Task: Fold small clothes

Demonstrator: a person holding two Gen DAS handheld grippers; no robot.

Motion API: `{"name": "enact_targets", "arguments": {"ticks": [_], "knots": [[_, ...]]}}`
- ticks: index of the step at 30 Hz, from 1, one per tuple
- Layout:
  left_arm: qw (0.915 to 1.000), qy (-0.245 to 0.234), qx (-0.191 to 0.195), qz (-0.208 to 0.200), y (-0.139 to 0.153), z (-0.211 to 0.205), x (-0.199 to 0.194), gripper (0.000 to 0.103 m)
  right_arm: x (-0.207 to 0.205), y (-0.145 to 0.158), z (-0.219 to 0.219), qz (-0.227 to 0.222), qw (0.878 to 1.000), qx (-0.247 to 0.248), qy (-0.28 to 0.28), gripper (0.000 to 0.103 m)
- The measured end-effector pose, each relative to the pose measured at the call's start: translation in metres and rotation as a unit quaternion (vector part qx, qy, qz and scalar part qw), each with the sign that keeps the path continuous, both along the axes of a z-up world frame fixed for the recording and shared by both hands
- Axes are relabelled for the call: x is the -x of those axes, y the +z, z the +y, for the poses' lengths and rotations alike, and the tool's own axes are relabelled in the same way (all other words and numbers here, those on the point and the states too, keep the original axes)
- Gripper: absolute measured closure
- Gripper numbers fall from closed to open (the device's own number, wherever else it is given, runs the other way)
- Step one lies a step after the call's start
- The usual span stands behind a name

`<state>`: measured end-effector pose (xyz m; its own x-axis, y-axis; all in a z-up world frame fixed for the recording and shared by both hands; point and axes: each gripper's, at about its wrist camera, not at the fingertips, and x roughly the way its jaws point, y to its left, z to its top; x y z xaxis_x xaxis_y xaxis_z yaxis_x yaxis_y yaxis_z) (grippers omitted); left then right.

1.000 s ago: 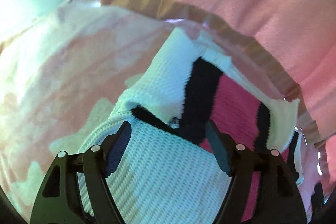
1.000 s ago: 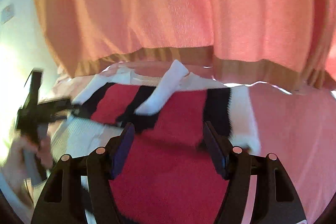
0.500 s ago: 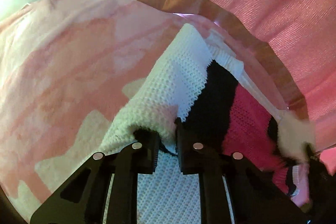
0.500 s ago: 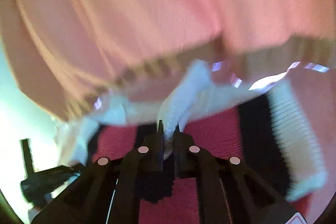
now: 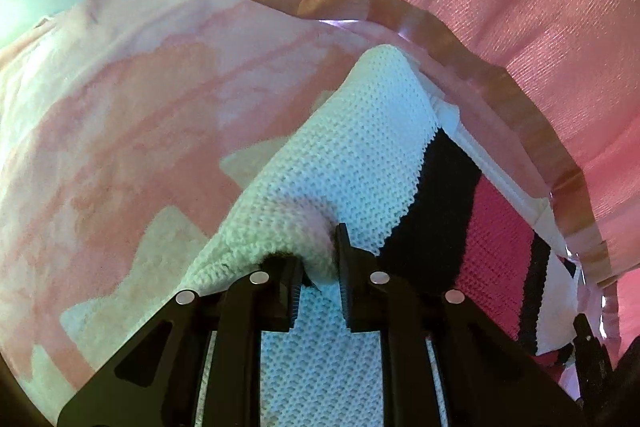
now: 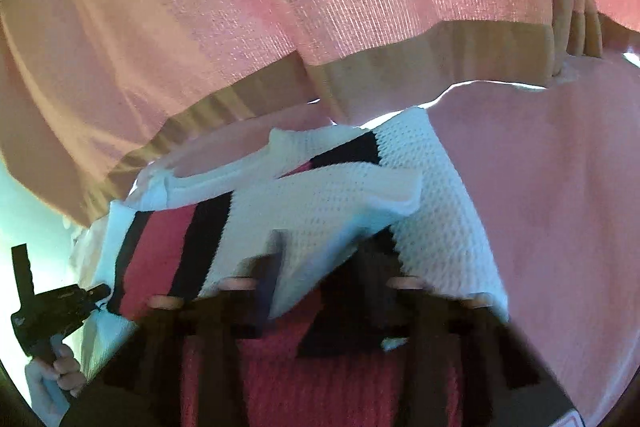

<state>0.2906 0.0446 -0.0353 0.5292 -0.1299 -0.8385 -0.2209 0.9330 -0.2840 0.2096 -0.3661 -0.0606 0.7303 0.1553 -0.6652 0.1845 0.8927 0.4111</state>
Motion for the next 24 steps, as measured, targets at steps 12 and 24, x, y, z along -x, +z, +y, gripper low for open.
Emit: {"name": "enact_targets", "arguments": {"ticks": [12,24], "knots": [[0.9988,0.024,-0.042,-0.003,-0.002,0.003,-0.002,0.089,0.015,-0.004,-0.001,-0.026,0.999,0.025,0.015,0.097],[0.9993,0.032,-0.020,0.001,0.011,0.019,0.004,0.086,0.107,0.032,-0.007,0.027,0.995,0.094,0.026,0.057]]}}
